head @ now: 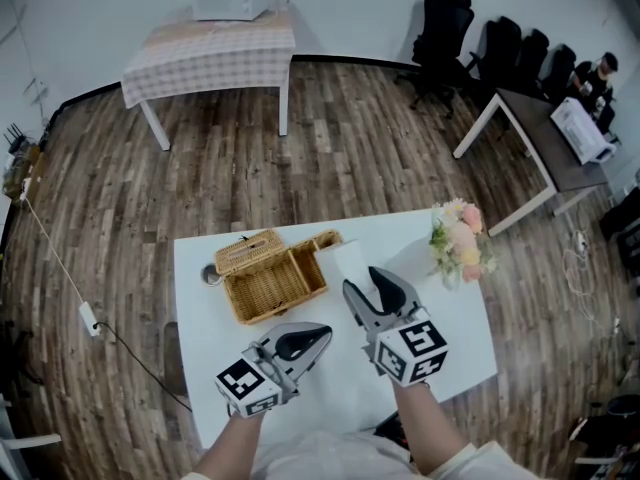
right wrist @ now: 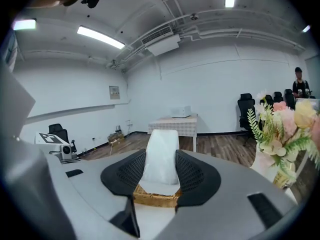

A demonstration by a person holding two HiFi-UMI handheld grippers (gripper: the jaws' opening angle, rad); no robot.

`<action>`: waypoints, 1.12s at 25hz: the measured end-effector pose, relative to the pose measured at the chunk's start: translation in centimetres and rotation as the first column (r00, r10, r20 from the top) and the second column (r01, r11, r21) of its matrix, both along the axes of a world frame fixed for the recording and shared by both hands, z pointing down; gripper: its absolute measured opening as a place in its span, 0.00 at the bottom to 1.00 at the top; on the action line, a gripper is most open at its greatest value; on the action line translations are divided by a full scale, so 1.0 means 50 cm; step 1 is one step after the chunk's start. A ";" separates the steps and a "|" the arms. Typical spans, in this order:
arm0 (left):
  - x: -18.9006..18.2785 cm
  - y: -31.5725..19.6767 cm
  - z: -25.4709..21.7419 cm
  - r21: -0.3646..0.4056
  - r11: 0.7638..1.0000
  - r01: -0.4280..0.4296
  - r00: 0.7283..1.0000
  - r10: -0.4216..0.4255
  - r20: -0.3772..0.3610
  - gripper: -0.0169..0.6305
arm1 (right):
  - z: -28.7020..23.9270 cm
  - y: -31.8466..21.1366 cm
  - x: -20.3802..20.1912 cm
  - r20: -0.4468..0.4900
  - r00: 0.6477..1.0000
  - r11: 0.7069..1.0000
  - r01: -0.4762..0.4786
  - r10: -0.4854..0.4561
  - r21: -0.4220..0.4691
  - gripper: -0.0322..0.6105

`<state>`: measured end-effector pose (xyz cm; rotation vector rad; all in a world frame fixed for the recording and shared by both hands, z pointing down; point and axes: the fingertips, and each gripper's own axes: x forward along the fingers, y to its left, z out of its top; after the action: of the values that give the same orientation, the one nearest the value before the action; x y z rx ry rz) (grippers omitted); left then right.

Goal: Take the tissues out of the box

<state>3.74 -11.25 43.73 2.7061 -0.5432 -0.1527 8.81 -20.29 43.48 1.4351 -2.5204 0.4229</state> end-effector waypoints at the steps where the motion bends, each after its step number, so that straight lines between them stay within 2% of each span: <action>1: 0.000 0.003 -0.003 0.002 1.000 0.000 1.000 0.000 -0.001 0.02 | -0.003 0.006 0.000 0.012 1.000 1.000 0.003 -0.003 -0.002 0.37; 10: 0.006 0.037 -0.037 0.026 1.000 -0.015 1.000 0.016 -0.018 0.02 | -0.018 0.061 -0.008 0.123 0.992 0.999 0.023 -0.019 -0.027 0.37; 17: 0.013 0.076 -0.040 0.014 0.999 -0.035 0.999 0.036 -0.020 0.02 | -0.019 0.098 -0.009 0.235 0.972 0.997 0.034 -0.017 -0.066 0.37; 28: 0.026 0.095 -0.050 0.013 0.999 -0.053 0.998 0.053 -0.022 0.02 | -0.035 0.113 0.002 0.288 0.958 0.997 0.036 -0.016 -0.066 0.37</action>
<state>5.03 -6.51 41.24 2.7246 -0.4653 -0.1727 8.89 -14.63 41.74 1.4013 -2.7104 0.7581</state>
